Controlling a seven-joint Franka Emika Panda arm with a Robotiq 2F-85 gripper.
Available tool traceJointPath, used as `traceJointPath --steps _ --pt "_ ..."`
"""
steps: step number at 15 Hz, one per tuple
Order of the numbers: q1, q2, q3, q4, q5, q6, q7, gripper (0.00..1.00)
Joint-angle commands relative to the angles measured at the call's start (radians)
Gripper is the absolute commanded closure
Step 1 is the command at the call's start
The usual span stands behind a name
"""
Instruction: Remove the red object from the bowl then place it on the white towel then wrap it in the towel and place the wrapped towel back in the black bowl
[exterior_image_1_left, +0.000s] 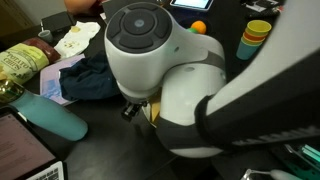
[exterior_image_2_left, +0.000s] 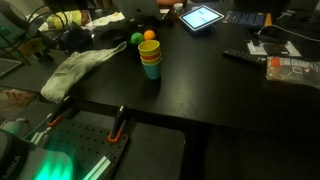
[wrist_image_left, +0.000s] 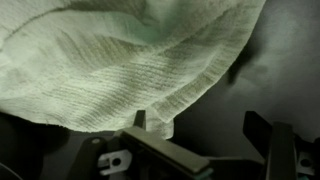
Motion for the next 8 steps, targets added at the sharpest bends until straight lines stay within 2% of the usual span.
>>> traceJointPath --steps 1,6,8 --pt "0.009 0.084 -0.039 0.097 0.019 -0.033 -0.014 0.0" --pt "-0.054 0.128 -0.039 0.128 0.019 -0.059 -0.025 0.0" --pt "-0.092 0.123 -0.021 0.128 0.022 -0.08 -0.033 0.26"
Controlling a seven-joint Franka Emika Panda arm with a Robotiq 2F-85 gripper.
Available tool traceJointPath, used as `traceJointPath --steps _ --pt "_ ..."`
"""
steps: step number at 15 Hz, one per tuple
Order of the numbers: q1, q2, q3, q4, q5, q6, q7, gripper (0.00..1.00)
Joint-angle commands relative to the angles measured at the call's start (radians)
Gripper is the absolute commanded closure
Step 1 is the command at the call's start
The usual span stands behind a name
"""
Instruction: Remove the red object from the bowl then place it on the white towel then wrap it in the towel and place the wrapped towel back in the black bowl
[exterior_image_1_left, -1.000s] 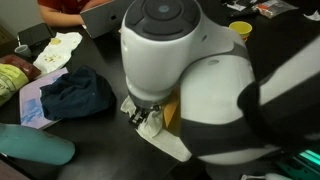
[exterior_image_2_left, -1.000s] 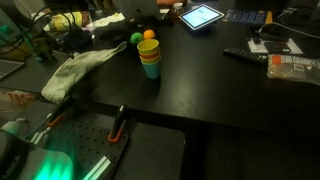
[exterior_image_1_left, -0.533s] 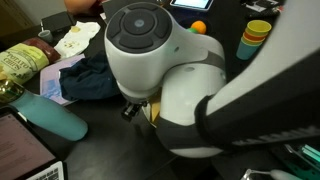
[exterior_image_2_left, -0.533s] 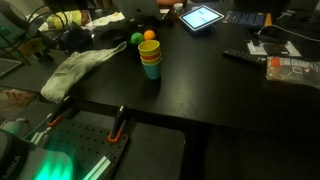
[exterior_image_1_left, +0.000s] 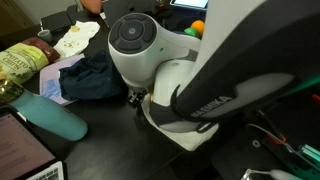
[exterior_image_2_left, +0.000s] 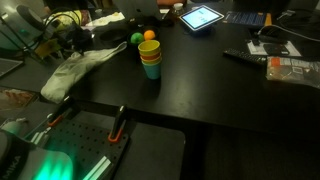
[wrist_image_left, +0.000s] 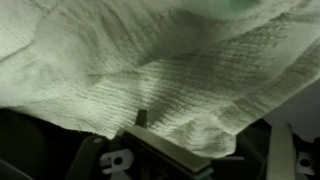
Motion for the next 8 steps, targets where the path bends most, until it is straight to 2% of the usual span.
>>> traceJointPath --steps 1,6,8 --pt "-0.075 -0.01 0.044 0.025 0.032 -0.048 -0.034 0.34" --pt "-0.184 -0.108 0.142 -0.004 0.054 -0.126 -0.032 0.73" --pt "-0.206 -0.148 0.142 -0.016 0.032 -0.155 -0.021 0.87"
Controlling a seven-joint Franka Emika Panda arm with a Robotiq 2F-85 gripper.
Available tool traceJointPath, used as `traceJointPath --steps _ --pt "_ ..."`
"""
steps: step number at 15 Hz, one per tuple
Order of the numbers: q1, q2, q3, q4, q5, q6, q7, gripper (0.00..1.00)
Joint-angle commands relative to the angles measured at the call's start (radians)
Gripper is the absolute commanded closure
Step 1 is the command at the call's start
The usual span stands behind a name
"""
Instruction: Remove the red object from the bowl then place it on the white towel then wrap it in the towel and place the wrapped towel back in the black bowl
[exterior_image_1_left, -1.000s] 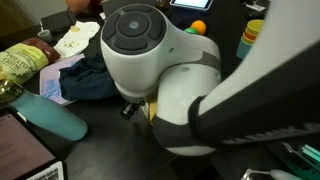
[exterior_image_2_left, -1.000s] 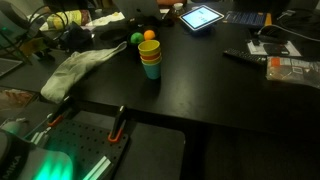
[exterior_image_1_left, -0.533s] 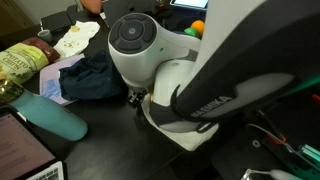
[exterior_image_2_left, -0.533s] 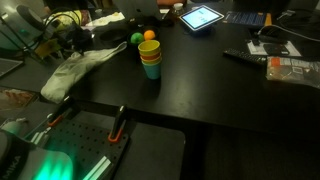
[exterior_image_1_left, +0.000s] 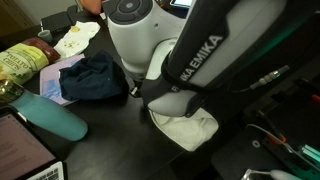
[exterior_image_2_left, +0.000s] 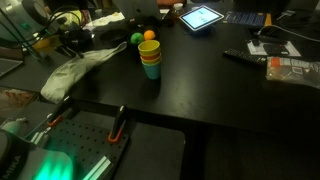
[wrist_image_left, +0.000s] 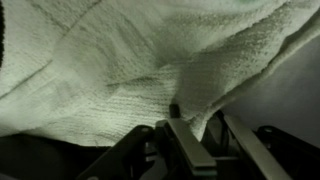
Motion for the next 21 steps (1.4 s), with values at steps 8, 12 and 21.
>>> traceJointPath --steps 8,12,21 --pt "-0.109 -0.268 -0.068 -0.079 -0.211 -0.316 0.078 0.99" --pt "-0.193 -0.369 -0.018 -0.112 -0.328 -0.482 0.125 0.99" --pt "-0.513 -0.496 0.311 -0.306 -0.218 -0.628 0.118 0.99"
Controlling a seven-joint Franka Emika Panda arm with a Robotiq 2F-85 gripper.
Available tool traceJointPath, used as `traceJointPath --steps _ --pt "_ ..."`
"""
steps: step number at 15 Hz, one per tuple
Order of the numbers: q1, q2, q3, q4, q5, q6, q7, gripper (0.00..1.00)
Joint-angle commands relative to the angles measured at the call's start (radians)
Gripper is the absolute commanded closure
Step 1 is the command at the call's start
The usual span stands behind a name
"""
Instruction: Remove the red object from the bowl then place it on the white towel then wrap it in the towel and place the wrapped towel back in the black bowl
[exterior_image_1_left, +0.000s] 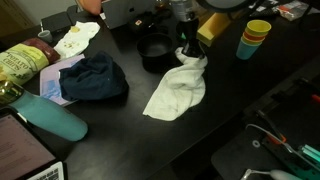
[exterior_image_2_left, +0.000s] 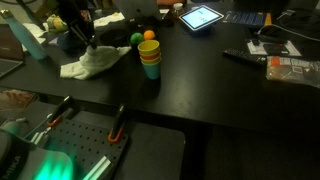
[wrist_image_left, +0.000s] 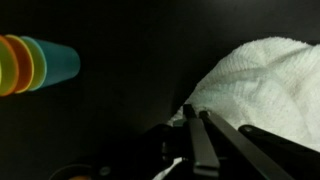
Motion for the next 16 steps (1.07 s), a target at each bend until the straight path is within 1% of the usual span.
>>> traceJointPath --steps 1,4,5,6,8,10,11,12,14,16 --pt "-0.119 -0.058 0.152 -0.125 0.088 0.009 -0.002 0.99" --pt "-0.173 -0.048 0.232 -0.197 0.134 0.112 0.003 0.99" --pt "-0.181 -0.048 0.246 -0.215 0.137 0.15 0.013 0.91" --pt "-0.183 -0.047 0.251 -0.223 0.12 0.182 0.031 0.68" --pt "-0.178 -0.055 0.247 -0.223 0.055 0.208 0.057 0.66" --pt "-0.171 -0.074 0.253 -0.19 0.006 0.151 0.049 0.52" --pt "-0.17 -0.087 0.267 -0.171 -0.001 0.114 0.024 0.43" --pt "-0.168 -0.095 0.278 -0.159 -0.019 0.11 0.016 0.36" --pt "-0.169 -0.087 0.32 -0.11 0.006 0.042 -0.024 0.21" --pt "-0.168 -0.056 0.35 -0.059 0.031 -0.014 -0.001 0.07"
